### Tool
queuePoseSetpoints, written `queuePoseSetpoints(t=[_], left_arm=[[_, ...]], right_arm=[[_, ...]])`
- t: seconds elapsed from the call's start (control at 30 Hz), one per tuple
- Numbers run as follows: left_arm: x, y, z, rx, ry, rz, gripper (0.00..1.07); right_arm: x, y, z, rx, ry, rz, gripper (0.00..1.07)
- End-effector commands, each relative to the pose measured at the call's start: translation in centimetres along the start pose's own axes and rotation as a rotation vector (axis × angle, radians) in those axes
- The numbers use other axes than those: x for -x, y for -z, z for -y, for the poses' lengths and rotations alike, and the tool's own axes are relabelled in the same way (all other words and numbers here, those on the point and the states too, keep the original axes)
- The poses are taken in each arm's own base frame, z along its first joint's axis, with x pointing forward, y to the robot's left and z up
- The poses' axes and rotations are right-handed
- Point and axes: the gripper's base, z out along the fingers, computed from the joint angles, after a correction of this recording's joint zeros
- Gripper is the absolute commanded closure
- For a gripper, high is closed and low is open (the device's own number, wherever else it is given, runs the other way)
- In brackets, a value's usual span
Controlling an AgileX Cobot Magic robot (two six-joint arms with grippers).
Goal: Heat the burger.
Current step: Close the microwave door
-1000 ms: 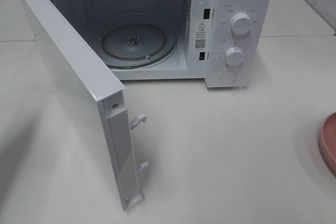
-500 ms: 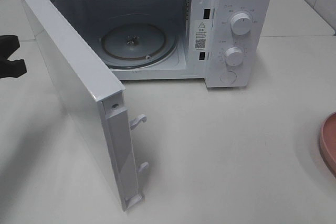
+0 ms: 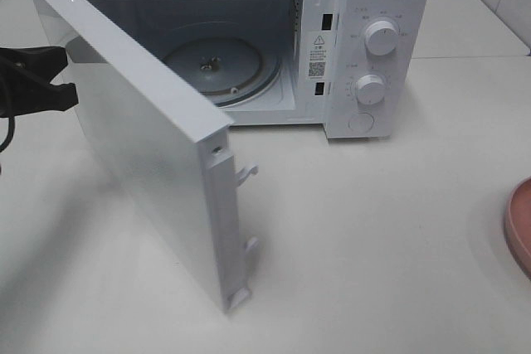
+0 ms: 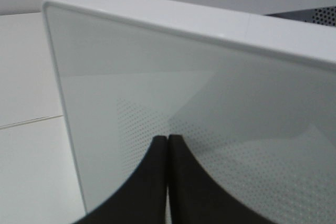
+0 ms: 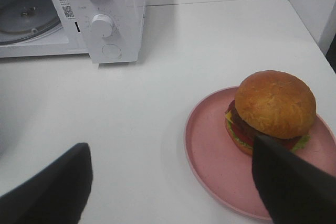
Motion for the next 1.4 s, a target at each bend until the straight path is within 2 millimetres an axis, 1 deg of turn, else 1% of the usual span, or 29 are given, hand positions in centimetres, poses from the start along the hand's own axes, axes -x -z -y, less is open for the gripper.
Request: queuePoseSetpoints(t=[0.03, 0.17, 0.23, 0.33, 0.4, 0.47, 0.5, 0.6, 0.67, 0.97, 1.1, 1.13, 1.17, 1.2, 1.27, 1.3, 1.33, 1.4], left_arm=[[0.2, -0.5, 0.8, -0.036, -0.005, 0.013, 1.07], [0.4, -0.9, 0.9, -0.039, -0.004, 0.020, 1.07], [0.6, -1.4, 1.3, -0.052, -0.003, 0.028, 1.07], [0.8, -1.6, 1.5, -0.057, -0.004, 0.033, 1.07], [0.9, -2.4, 2.4, -0.074, 0.001, 0.022, 1.07], [0.9, -2.6, 2.6, -0.075, 0.003, 0.018, 1.07], [1.0, -3.1, 2.9, -0.078, 0.009, 0.020, 1.07], [1.1, -3.3, 3.0, -0.082, 0.009, 0.022, 1.07], [1.4, -4.1, 3.5, -0.094, 0.013, 0.034, 1.07], [2.3, -5.5, 4.7, -0.093, 0.028, 0.009, 1.07], [2.8, -6.6, 5.3, -0.099, 0.036, 0.008, 1.07], [2.8, -6.6, 5.3, -0.099, 0.036, 0.008, 1.07], [3.0, -7.0, 5.7, -0.104, 0.039, 0.011, 1.07], [3.0, -7.0, 5.7, -0.104, 0.039, 0.011, 1.07], [3.1, -7.6, 6.4, -0.119, 0.040, 0.013, 1.07], [3.1, -7.6, 6.4, -0.119, 0.040, 0.013, 1.07], [3.2, -7.9, 6.9, -0.131, 0.042, 0.013, 1.07], [3.2, -8.1, 7.2, -0.136, 0.042, 0.009, 1.07]], right_arm=[[-0.2, 0.4, 0.0, -0.001, -0.005, 0.036, 0.33], [-0.2, 0.4, 0.0, -0.001, -0.005, 0.036, 0.33], [-0.2, 0.4, 0.0, -0.001, -0.005, 0.036, 0.33], [-0.2, 0.4, 0.0, -0.001, -0.005, 0.036, 0.33], [-0.2, 0.4, 0.0, -0.001, -0.005, 0.036, 0.33], [-0.2, 0.4, 0.0, -0.001, -0.005, 0.036, 0.33], [-0.2, 0.4, 0.0, -0.001, -0.005, 0.036, 0.33], [-0.2, 0.4, 0.0, -0.001, -0.005, 0.036, 0.33], [-0.2, 0.4, 0.0, -0.001, -0.005, 0.036, 0.33], [-0.2, 0.4, 0.0, -0.001, -0.006, 0.036, 0.33], [-0.2, 0.4, 0.0, -0.001, -0.006, 0.036, 0.33], [-0.2, 0.4, 0.0, -0.001, -0.006, 0.036, 0.33], [-0.2, 0.4, 0.0, -0.001, -0.006, 0.036, 0.33], [-0.2, 0.4, 0.0, -0.001, -0.006, 0.036, 0.33], [-0.2, 0.4, 0.0, -0.001, -0.006, 0.036, 0.33], [-0.2, 0.4, 0.0, -0.001, -0.006, 0.036, 0.33], [-0.2, 0.4, 0.0, -0.001, -0.006, 0.036, 0.33], [-0.2, 0.4, 0.0, -0.001, -0.006, 0.036, 0.33]])
